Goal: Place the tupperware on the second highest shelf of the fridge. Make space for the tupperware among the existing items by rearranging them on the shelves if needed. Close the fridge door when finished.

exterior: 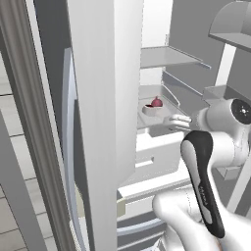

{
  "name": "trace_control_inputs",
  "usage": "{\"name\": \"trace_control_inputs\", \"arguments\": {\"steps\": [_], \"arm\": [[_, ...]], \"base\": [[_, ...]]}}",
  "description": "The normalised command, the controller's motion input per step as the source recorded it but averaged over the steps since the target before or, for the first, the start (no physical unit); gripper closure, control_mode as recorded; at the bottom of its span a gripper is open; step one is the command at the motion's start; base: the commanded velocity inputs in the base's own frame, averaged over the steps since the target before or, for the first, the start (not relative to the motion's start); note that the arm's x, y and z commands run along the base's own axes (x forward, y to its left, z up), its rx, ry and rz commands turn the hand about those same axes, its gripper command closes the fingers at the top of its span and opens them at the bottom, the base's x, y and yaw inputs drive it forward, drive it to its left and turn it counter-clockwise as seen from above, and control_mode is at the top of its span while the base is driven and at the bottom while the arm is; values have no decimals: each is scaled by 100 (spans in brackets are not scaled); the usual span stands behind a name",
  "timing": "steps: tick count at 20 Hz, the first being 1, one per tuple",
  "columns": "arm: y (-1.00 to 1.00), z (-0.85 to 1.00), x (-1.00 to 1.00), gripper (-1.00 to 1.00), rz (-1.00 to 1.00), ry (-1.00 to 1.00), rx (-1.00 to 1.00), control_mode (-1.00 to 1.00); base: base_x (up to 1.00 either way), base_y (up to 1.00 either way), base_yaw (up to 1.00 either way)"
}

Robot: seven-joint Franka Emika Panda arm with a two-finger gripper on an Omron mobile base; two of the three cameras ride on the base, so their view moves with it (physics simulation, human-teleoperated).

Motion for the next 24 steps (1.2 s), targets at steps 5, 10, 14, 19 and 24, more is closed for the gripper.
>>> {"name": "trace_control_inputs", "arguments": {"steps": [5, 10, 14, 19, 24], "arm": [[0, 0, 0, -100, 0, 0, 0, 100], [0, 0, 0, -100, 0, 0, 0, 100], [0, 0, 0, -100, 0, 0, 0, 100], [0, 0, 0, -100, 0, 0, 0, 100], [0, 0, 0, -100, 0, 0, 0, 100]], "base": [[-50, 1, 2], [-62, 0, 15], [-46, 0, 20], [-40, 0, 23], [-33, 0, 20]]}}
